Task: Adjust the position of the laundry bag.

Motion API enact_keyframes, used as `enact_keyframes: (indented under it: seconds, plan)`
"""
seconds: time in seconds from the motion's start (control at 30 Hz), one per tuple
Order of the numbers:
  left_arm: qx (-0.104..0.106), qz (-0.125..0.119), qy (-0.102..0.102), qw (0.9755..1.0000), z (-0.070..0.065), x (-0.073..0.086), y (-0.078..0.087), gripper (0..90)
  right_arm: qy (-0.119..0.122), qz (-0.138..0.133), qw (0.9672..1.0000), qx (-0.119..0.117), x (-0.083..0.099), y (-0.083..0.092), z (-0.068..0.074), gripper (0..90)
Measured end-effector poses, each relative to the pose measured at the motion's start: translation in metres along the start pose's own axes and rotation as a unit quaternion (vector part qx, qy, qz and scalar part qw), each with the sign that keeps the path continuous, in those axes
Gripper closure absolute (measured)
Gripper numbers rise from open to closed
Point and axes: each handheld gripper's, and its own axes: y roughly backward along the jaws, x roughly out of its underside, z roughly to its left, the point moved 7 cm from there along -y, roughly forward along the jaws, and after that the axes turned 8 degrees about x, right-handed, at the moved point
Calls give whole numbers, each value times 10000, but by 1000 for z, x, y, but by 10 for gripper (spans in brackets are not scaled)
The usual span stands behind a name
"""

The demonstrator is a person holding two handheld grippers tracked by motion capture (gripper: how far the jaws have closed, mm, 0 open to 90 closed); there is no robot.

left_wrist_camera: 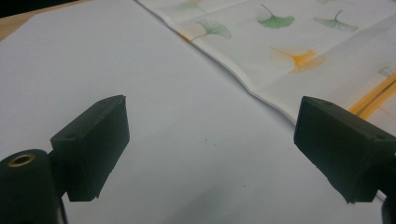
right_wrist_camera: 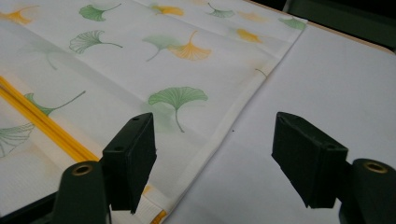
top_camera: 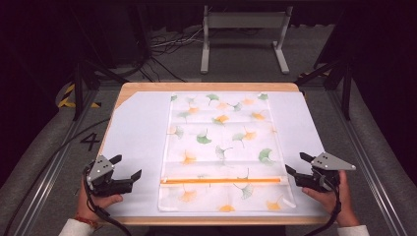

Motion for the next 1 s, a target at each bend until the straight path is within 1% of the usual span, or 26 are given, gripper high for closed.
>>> enact_keyframes:
  seconds: [0.03, 0.1, 0.23, 0.27, 0.3, 0.33, 0.37, 0.4, 0.43, 0.47, 0.5, 0.53, 0.57, 0.63, 0.67, 0.73, 0.8, 0.83, 0.87, 0.9, 0.93, 1.0]
  plan:
    - [90, 53, 4, 9999, -3, 1, -3, 120, 26, 21, 10000, -6, 0, 0, 1, 307]
    - [112, 111, -59, 9999, -6, 1, -7, 123, 39, 79, 10000, -31, 2, -2, 3, 307]
    - [248, 223, 8, 9994, -10, 2, -13, 140, 47, 206, 9998, -40, 5, -3, 5, 334]
    - [224, 272, -22, 9994, -11, 2, -15, 145, 10, 232, 9997, -59, 6, -4, 5, 350]
    - [243, 317, -32, 9992, -11, 1, -18, 148, -17, 267, 9996, -77, 6, -6, 5, 354]
    - [304, 339, 21, 9990, -13, 1, -19, 156, -37, 314, 9994, -107, 7, -8, 5, 375]
    - [270, 418, -38, 9988, -14, 1, -23, 163, -33, 335, 9994, -95, 7, -10, 4, 428]
    - [277, 454, -69, 9986, -15, 0, -26, 164, -39, 306, 9995, -64, 7, -10, 3, 465]
    - [277, 454, -69, 9986, -15, 0, -26, 170, -72, 200, 9998, -39, 5, -8, 3, 521]
    - [289, 501, -66, 9983, -16, 0, -28, 178, -90, 164, 9998, -81, 4, -8, 3, 543]
    - [252, 553, -130, 9981, -15, -1, -31, 178, -90, 164, 9998, -81, 4, -8, 3, 543]
    - [291, 555, -135, 9979, -16, -2, -34, 193, -102, 217, 9995, -219, 5, -9, 5, 554]
    - [394, 577, -108, 9975, -17, -3, -37, 193, -102, 217, 9995, -219, 5, -9, 5, 554]
    - [451, 636, -90, 9969, -17, -4, -43, 197, -54, 405, 9989, -213, 6, -14, 7, 536]
    - [529, 629, -59, 9966, -17, -5, -45, 197, -66, 435, 9988, -216, 6, -16, 7, 521]
    - [566, 678, 15, 9961, -16, -5, -50, 197, -131, 503, 9984, -236, 4, -20, 7, 482]
    - [645, 778, -11, 9949, -16, -5, -54, 194, -260, 575, 9977, -260, 2, -26, 5, 446]
    - [624, 849, -48, 9944, -16, -5, -57, 190, -294, 632, 9972, -267, 2, -29, 5, 426]
    - [649, 895, -44, 9939, -16, -6, -60, 190, -326, 692, 9968, -250, 2, -33, 4, 414]
    - [691, 930, -59, 9932, -16, -6, -62, 189, -349, 754, 9962, -266, 3, -36, 4, 408]
    - [691, 930, -59, 9932, -16, -6, -62, 189, -334, 798, 9959, -267, 4, -39, 4, 400]
    - [686, 1094, -80, 9916, -16, -6, -70, 189, -354, 848, 9953, -288, 4, -42, 5, 399]
